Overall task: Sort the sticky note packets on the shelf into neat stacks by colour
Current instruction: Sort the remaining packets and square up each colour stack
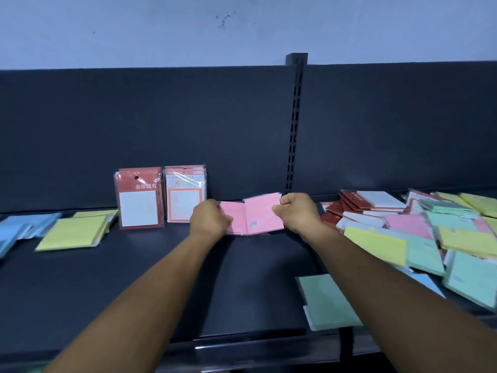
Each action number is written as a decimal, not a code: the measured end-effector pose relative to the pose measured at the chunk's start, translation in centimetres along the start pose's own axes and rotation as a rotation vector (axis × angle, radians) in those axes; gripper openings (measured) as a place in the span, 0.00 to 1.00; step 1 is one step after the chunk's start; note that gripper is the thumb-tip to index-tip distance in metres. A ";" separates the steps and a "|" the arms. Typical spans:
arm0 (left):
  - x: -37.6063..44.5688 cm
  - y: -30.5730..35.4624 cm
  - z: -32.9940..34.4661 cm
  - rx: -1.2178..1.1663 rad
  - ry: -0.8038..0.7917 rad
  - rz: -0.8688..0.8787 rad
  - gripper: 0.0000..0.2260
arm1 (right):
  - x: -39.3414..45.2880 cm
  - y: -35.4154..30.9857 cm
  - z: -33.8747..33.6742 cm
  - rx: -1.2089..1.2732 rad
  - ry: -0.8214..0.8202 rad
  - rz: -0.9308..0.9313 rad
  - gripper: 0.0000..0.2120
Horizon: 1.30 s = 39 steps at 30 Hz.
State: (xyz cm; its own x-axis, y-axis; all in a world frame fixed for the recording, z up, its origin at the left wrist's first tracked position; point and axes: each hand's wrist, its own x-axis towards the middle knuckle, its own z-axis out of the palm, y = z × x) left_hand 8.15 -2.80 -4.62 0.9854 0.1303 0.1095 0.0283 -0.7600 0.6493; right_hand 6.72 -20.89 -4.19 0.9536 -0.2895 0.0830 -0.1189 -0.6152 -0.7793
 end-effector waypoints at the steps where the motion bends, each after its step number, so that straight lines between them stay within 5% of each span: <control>1: 0.2 -0.2 0.1 0.006 -0.004 0.014 0.08 | 0.0 -0.2 0.3 -0.022 -0.006 0.011 0.13; 4: 0.5 -0.9 0.2 0.027 -0.034 0.044 0.07 | -0.2 -0.7 1.2 -0.060 -0.011 0.023 0.06; 8: 0.5 -1.4 0.0 0.058 -0.078 0.103 0.13 | -0.8 -1.4 2.3 -0.115 0.004 0.038 0.09; 12: -0.1 -1.3 -0.6 0.102 -0.127 0.162 0.07 | -1.6 -1.8 2.8 -0.156 0.007 0.058 0.13; 18: -1.8 -0.6 -1.0 0.282 -0.157 0.324 0.10 | -3.3 -2.2 1.5 -0.253 -0.020 -0.009 0.07; 24: -4.8 1.3 -0.6 0.474 -0.225 0.543 0.25 | -6.2 -0.8 -0.8 -0.596 -0.152 -0.179 0.30; 39: -16.3 7.9 3.1 0.563 -0.452 0.591 0.34 | -13.9 5.4 -10.9 -0.754 -0.237 -0.218 0.26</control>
State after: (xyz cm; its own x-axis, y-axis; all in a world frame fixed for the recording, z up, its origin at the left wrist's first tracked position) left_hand -7.13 -12.92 -3.63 0.8341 -0.5467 -0.0739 -0.5382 -0.8358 0.1083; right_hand -10.18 -28.15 -2.80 0.9999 0.0048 -0.0150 0.0028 -0.9919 -0.1273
